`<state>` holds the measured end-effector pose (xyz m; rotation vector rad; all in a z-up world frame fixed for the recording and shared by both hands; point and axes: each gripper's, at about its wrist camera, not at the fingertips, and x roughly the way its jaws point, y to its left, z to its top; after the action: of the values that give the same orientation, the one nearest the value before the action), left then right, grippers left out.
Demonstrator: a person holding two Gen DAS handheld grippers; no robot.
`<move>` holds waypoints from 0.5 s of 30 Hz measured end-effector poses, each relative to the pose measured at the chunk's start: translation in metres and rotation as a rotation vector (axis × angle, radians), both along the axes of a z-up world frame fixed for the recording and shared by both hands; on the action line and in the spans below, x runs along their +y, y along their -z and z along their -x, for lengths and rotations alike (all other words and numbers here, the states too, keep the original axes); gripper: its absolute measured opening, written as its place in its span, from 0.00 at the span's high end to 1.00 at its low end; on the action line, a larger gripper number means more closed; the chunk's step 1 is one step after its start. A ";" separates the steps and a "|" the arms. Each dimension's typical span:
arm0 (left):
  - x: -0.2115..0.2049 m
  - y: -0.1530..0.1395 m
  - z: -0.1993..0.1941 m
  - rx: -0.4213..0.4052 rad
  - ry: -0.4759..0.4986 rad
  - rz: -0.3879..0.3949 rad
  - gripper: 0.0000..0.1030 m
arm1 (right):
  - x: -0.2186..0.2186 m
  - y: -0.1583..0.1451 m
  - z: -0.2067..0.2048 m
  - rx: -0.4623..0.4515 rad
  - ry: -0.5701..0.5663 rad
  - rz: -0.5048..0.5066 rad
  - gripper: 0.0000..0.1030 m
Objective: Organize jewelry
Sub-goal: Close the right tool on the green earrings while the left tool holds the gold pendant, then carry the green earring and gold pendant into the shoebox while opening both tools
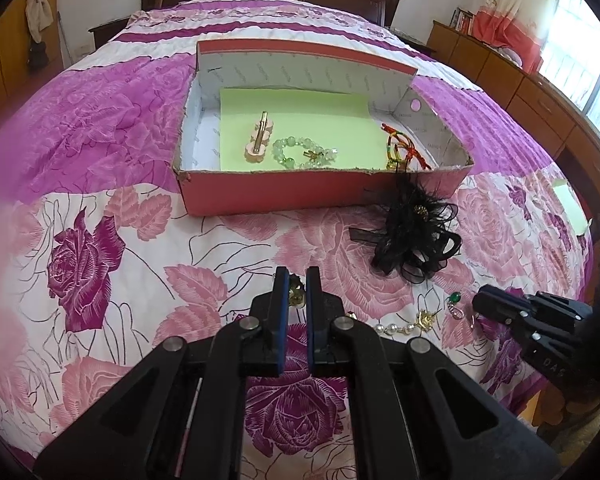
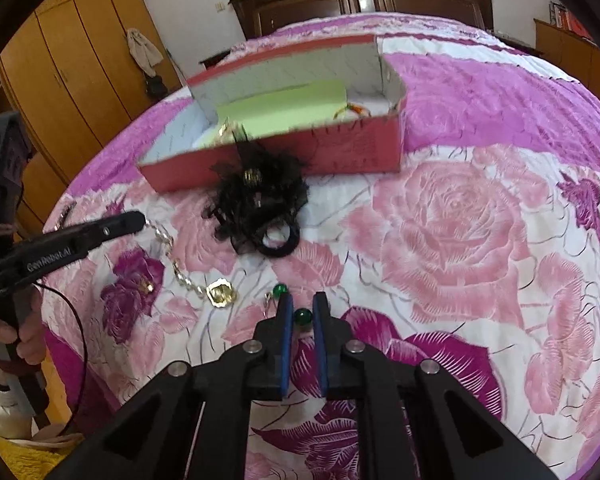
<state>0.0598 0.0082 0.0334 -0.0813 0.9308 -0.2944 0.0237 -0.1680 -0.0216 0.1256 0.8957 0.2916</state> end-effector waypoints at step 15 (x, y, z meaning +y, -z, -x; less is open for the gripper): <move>0.011 -0.032 -0.004 -0.070 -0.027 0.029 1.00 | -0.010 -0.042 -0.001 -0.152 0.019 -0.047 0.89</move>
<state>0.0641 0.0188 0.0658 -0.1093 0.8559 -0.2836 0.0247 -0.1776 0.0200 0.1536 0.7371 0.3006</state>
